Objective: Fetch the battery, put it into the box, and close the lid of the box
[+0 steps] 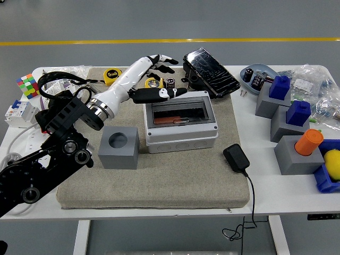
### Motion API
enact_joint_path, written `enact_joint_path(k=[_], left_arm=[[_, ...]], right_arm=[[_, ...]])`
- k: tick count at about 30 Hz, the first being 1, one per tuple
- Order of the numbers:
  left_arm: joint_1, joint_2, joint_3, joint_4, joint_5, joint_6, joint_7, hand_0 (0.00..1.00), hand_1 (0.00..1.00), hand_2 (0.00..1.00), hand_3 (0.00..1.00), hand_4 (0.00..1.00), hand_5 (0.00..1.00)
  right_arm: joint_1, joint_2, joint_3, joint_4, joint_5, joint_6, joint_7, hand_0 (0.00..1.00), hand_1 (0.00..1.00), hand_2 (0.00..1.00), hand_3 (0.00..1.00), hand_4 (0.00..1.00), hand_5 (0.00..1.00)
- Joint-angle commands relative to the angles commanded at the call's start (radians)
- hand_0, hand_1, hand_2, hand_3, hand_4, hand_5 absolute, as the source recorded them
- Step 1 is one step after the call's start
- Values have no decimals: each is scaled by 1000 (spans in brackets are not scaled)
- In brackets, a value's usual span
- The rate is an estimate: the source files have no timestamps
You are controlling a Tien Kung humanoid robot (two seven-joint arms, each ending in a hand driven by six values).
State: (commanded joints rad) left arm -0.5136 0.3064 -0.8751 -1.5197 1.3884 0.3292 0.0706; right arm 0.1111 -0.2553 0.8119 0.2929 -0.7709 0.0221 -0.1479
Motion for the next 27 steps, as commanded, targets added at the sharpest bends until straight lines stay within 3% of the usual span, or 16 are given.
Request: enact_joint_path(k=[2, 5, 6, 9, 12, 14, 21, 27], left_arm=[[50, 5, -47, 8, -85, 40, -79, 523, 691, 681, 725, 998, 563], [126, 12, -115, 5, -214, 50, -190, 523, 691, 681, 725, 998, 563], [149, 13, -136, 3, -254, 46, -214, 504, 649, 658, 697, 998, 536], [216, 17, -206, 1, -377, 47, -259, 504, 649, 658, 697, 998, 536], [264, 24, -262, 4, -502, 51, -273, 502, 645, 657, 695, 998, 534], [286, 30, -290, 7, -530, 50, -272, 502, 645, 657, 695, 998, 534], [336, 45, -361, 3, -530, 34, -244, 502, 643, 658, 693, 998, 537], [352, 39, -398, 2, -511, 20, -225, 496, 633, 659, 694, 998, 545]], right_arm=[[-1, 1, 1, -1, 1, 1, 0, 667, 675, 689, 538, 907, 513], [-2, 2, 5, -3, 1, 1, -1, 667, 675, 689, 538, 907, 513], [-2, 2, 6, -4, 1, 1, -1, 667, 675, 688, 537, 907, 513], [1, 2, 10, -6, 0, 1, -1, 667, 675, 688, 537, 907, 513], [3, 4, 18, -5, -2, 1, -1, 668, 675, 688, 537, 907, 514], [4, 5, 20, -6, -2, 1, -1, 668, 675, 688, 537, 907, 514], [7, 7, 30, -5, -7, 0, 0, 670, 674, 689, 537, 906, 513], [8, 9, 34, -6, -7, 0, 0, 670, 674, 688, 537, 906, 512]])
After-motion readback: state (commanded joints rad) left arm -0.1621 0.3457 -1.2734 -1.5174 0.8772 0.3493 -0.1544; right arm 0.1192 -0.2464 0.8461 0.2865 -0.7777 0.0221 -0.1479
